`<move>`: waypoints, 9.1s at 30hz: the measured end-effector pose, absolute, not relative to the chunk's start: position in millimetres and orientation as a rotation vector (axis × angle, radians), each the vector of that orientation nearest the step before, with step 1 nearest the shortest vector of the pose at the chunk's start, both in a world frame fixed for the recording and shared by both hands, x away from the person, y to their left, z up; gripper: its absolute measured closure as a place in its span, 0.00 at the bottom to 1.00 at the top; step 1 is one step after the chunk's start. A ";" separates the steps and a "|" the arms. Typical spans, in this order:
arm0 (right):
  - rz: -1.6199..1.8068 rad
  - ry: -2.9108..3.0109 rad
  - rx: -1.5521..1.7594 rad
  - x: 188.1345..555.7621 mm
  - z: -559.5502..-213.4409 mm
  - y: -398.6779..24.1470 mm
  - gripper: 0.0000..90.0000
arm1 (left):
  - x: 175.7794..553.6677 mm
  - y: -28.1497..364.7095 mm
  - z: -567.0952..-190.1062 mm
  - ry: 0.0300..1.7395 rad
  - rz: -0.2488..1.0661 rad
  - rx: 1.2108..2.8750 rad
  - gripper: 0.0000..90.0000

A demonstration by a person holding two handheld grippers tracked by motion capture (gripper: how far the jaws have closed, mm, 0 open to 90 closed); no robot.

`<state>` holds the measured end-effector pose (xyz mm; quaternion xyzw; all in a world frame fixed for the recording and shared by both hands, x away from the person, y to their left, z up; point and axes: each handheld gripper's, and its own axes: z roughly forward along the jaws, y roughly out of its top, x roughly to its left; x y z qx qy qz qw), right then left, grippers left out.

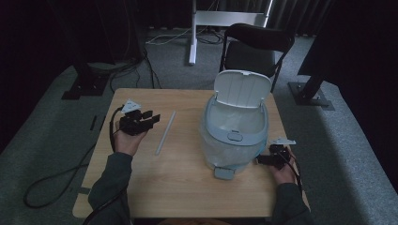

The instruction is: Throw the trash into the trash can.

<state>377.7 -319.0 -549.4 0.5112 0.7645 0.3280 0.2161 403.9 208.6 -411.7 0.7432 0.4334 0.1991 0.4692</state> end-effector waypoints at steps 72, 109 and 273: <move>0.909 2.119 1.417 377.5 -549.4 -318.9 0.13 | 409.6 200.0 -503.0 1.242 0.437 2.018 0.73; 0.909 2.119 1.417 377.5 -549.4 -318.9 0.13 | 416.3 184.5 -527.7 1.300 0.401 2.135 0.78; 0.909 2.119 1.417 377.5 -549.4 -318.9 0.13 | 366.5 180.5 -402.2 0.649 0.222 1.829 0.88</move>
